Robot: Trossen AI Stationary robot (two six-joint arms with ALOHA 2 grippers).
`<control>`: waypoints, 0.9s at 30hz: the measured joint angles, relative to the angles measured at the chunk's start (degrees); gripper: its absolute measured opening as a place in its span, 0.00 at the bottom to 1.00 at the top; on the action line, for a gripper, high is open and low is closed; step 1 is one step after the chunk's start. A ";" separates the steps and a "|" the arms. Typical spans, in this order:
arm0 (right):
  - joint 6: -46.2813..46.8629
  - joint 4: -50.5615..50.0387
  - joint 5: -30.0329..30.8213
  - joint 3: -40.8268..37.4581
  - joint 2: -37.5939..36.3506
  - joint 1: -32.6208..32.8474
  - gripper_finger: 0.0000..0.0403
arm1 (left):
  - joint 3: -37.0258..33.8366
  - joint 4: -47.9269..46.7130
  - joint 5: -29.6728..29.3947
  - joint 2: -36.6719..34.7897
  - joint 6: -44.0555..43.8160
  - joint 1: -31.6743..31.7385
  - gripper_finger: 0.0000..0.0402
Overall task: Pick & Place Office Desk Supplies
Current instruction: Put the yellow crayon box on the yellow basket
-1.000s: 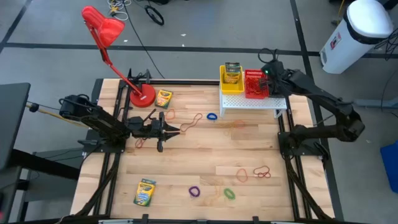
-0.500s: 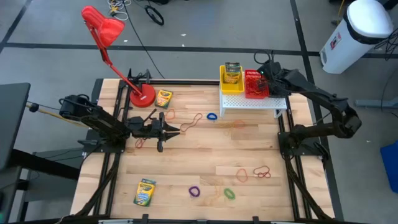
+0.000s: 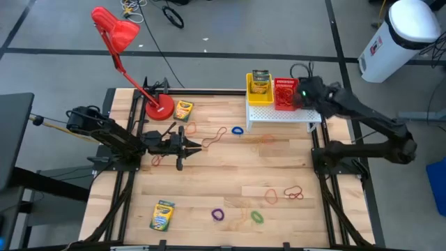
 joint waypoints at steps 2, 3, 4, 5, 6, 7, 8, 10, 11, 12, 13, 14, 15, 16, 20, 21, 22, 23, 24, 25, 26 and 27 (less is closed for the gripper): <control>1.92 0.70 -0.29 -1.31 -2.49 5.92 0.20 | 0.00 -0.16 0.02 0.00 -0.62 -0.02 0.18; 2.59 1.69 -0.32 -2.27 -3.47 9.13 0.16 | 0.00 -0.45 0.07 0.00 -0.74 -0.02 0.18; 2.99 3.34 -0.33 -3.53 -4.44 12.61 0.12 | 0.00 -0.74 0.09 0.00 -0.76 -0.02 0.18; 3.47 5.43 -0.35 -4.99 -5.19 16.05 0.07 | 0.00 -0.90 0.11 0.00 -0.54 -0.02 0.18; 3.66 8.10 -0.33 -6.64 -5.80 19.39 0.04 | 0.00 -1.07 0.13 0.00 -0.31 -0.02 0.18; 3.67 11.02 -0.34 -8.40 -6.15 22.86 0.02 | 0.00 -1.39 0.17 0.00 -0.20 -0.02 0.18; 3.70 14.23 -0.21 -10.16 -6.24 26.08 0.02 | 0.00 -1.86 0.26 0.00 -0.26 -0.02 0.18; 3.86 20.41 0.93 -13.27 -6.05 32.43 0.03 | 0.09 -2.96 1.23 0.00 -0.90 -0.02 0.18; 3.81 23.49 1.73 -14.59 -5.76 35.37 0.04 | 0.28 -3.78 2.18 0.00 -1.41 -0.02 0.18; 3.75 26.43 2.76 -15.67 -5.35 38.12 0.04 | 0.46 -4.59 3.39 0.00 -1.86 -0.02 0.18; 3.67 29.03 3.71 -16.59 -4.97 40.79 0.03 | 0.68 -5.52 4.75 0.00 -1.96 -0.03 0.18; 3.60 31.30 4.76 -17.33 -4.63 43.41 0.02 | 1.07 -6.70 6.07 0.00 -2.21 -0.04 0.18; 3.24 33.41 6.11 -17.72 -4.29 45.77 0.01 | 1.43 -7.60 7.03 0.02 -2.63 -0.04 0.18; 2.98 35.15 7.39 -17.83 -3.90 48.12 0.01 | 1.67 -8.21 7.73 0.02 -3.02 -0.04 0.18; 0.81 41.46 11.57 -17.94 -1.45 55.92 0.02 | 3.26 -11.52 9.06 0.02 -2.93 -1.36 0.18; -0.05 42.95 11.99 -17.96 -0.51 57.42 0.02 | 3.77 -12.42 9.17 0.02 -2.75 -2.10 0.18; -0.62 44.12 12.32 -17.95 0.60 58.76 0.02 | 4.42 -13.52 9.24 0.02 -2.75 -3.05 0.18; -1.31 45.20 12.35 -17.96 1.88 59.78 0.02 | 5.08 -14.89 9.44 0.02 -2.75 -4.06 0.18; -2.09 46.11 12.38 -17.96 3.29 60.56 0.02 | 5.67 -16.34 9.91 0.02 -2.58 -5.19 0.18; -2.89 46.95 12.59 -18.18 4.73 61.23 0.01 | 6.27 -17.80 10.30 0.01 -2.33 -6.53 0.18; -3.32 47.89 12.62 -18.63 6.03 61.64 0.01 | 6.83 -19.40 10.63 -0.21 -2.28 -7.88 0.18; -3.59 49.38 12.67 -19.21 7.40 61.87 0.01 | 7.49 -21.21 10.75 -0.39 -2.27 -9.31 0.18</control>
